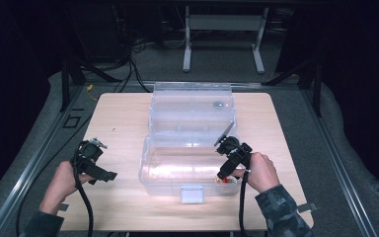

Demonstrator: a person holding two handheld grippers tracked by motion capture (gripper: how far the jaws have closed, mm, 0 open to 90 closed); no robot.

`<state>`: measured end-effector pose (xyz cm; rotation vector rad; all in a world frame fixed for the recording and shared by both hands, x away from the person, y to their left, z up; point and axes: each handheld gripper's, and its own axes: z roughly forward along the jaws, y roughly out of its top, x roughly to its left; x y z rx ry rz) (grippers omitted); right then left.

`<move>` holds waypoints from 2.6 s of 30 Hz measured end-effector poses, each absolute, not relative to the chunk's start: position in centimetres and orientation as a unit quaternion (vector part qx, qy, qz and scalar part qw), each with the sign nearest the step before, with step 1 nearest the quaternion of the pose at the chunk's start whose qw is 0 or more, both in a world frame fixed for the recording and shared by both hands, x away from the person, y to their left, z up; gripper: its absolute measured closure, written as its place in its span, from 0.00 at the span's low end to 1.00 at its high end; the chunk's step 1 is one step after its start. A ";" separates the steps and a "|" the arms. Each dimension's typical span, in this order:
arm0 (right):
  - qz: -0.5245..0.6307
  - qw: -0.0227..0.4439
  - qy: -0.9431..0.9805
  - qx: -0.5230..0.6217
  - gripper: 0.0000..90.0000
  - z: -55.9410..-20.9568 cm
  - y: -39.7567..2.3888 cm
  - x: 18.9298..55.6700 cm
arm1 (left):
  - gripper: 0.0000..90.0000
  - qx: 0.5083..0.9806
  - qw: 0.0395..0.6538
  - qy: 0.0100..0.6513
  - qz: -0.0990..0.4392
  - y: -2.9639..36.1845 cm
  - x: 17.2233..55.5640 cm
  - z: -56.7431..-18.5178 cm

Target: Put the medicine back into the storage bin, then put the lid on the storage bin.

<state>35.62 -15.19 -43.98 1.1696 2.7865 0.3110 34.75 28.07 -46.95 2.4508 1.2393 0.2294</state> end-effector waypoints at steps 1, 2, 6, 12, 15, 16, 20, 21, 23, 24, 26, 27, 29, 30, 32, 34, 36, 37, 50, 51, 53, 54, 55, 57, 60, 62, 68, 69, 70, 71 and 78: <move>0.108 0.052 0.916 0.384 0.14 -43.7 -15.3 35.5 | 0.01 0.873 0.192 0.441 0.083 28.1 34.7 -46.9; 0.112 0.052 0.915 0.384 0.14 -43.5 -15.4 35.4 | 0.01 0.872 0.193 0.442 0.083 28.1 34.8 -46.9; 0.124 0.063 0.916 0.377 0.14 -42.6 -15.8 34.9 | 0.01 0.870 0.198 0.444 0.080 28.1 34.8 -46.7; 0.141 0.062 0.917 0.367 0.14 -41.9 -16.2 33.9 | 0.01 0.865 0.209 0.449 0.079 28.0 35.1 -46.1; 0.145 0.059 0.918 0.363 0.14 -42.0 -16.2 33.3 | 0.00 0.865 0.215 0.446 0.081 28.0 35.3 -45.6; 0.144 0.060 0.920 0.361 0.14 -42.1 -16.3 33.1 | 0.00 0.865 0.216 0.446 0.083 28.0 35.3 -45.5; 0.146 0.054 0.922 0.354 0.15 -42.5 -16.3 32.7 | 0.00 0.865 0.219 0.444 0.088 27.8 35.5 -44.9; 0.146 0.053 0.922 0.355 0.15 -42.6 -16.3 32.6 | 0.00 0.864 0.221 0.443 0.088 27.8 35.6 -44.7; 0.148 0.048 0.922 0.354 0.15 -42.8 -16.3 32.5 | 0.00 0.863 0.225 0.443 0.090 27.7 35.7 -44.4; 0.147 0.050 0.923 0.353 0.15 -42.9 -16.3 32.5 | 0.00 0.863 0.226 0.443 0.090 27.7 35.7 -44.3; 0.149 0.051 0.923 0.351 0.15 -43.0 -16.2 32.3 | 0.00 0.863 0.228 0.441 0.090 27.6 35.9 -44.1; 0.149 0.054 0.923 0.351 0.15 -43.0 -16.2 32.2 | 0.00 0.864 0.230 0.439 0.089 27.5 36.0 -44.1; 0.153 0.053 0.923 0.350 0.15 -43.1 -16.2 32.1 | 0.00 0.865 0.233 0.436 0.087 27.3 36.2 -43.9; 0.155 0.052 0.922 0.350 0.15 -43.2 -16.2 32.1 | 0.00 0.867 0.231 0.433 0.086 27.2 36.3 -43.9; 0.151 0.052 0.923 0.350 0.15 -43.3 -16.1 32.1 | 0.00 0.867 0.234 0.431 0.085 27.0 36.5 -43.8; 0.151 0.053 0.923 0.351 0.14 -43.4 -16.0 32.0 | 0.00 0.867 0.237 0.430 0.085 26.7 36.7 -43.6; 0.153 0.053 0.923 0.350 0.14 -43.5 -15.9 32.0 | 0.00 0.869 0.239 0.426 0.084 26.4 37.0 -43.5; 0.150 0.056 0.924 0.348 0.14 -43.6 -16.0 31.9 | 0.00 0.868 0.240 0.426 0.084 26.2 37.1 -43.4; 0.150 0.056 0.924 0.347 0.15 -44.1 -15.9 31.5 | 0.00 0.879 0.244 0.401 0.079 23.3 39.5 -42.1; 0.152 0.057 0.923 0.348 0.15 -44.1 -15.9 31.5 | 0.00 0.880 0.243 0.399 0.080 23.1 39.6 -42.0; 0.153 0.059 0.923 0.347 0.15 -44.2 -15.9 31.5 | 0.00 0.882 0.243 0.395 0.081 22.8 39.9 -41.8; 0.154 0.060 0.923 0.348 0.15 -44.1 -15.9 31.5 | 0.00 0.883 0.243 0.393 0.082 22.5 40.0 -41.6; 0.152 0.059 0.923 0.347 0.15 -44.1 -15.9 31.5 | 0.00 0.883 0.243 0.392 0.083 22.4 40.1 -41.5; 0.156 0.059 0.922 0.349 0.16 -44.1 -15.8 31.5 | 0.00 0.885 0.245 0.387 0.082 22.0 40.4 -41.3; 0.156 0.062 0.922 0.348 0.16 -44.1 -15.9 31.5 | 0.00 0.886 0.247 0.384 0.082 21.5 40.7 -40.9; 0.160 0.061 0.922 0.347 0.16 -44.1 -15.9 31.5 | 0.00 0.886 0.250 0.381 0.084 21.1 40.9 -40.7; 0.161 0.056 0.922 0.348 0.16 -44.6 -16.0 31.4 | 0.00 0.889 0.259 0.367 0.090 19.9 41.9 -39.9; 0.164 0.055 0.921 0.350 0.16 -44.7 -16.0 31.4 | 0.00 0.889 0.260 0.366 0.091 19.7 42.1 -39.8; 0.164 0.055 0.921 0.349 0.16 -44.7 -16.0 31.4 | 0.00 0.889 0.264 0.363 0.091 19.5 42.3 -39.6; 0.165 0.054 0.921 0.348 0.16 -44.7 -16.1 31.4 | 0.00 0.888 0.266 0.363 0.091 19.3 42.4 -39.5; 0.166 0.052 0.921 0.348 0.16 -45.0 -15.8 31.3 | 0.00 0.891 0.279 0.344 0.104 17.5 43.6 -38.4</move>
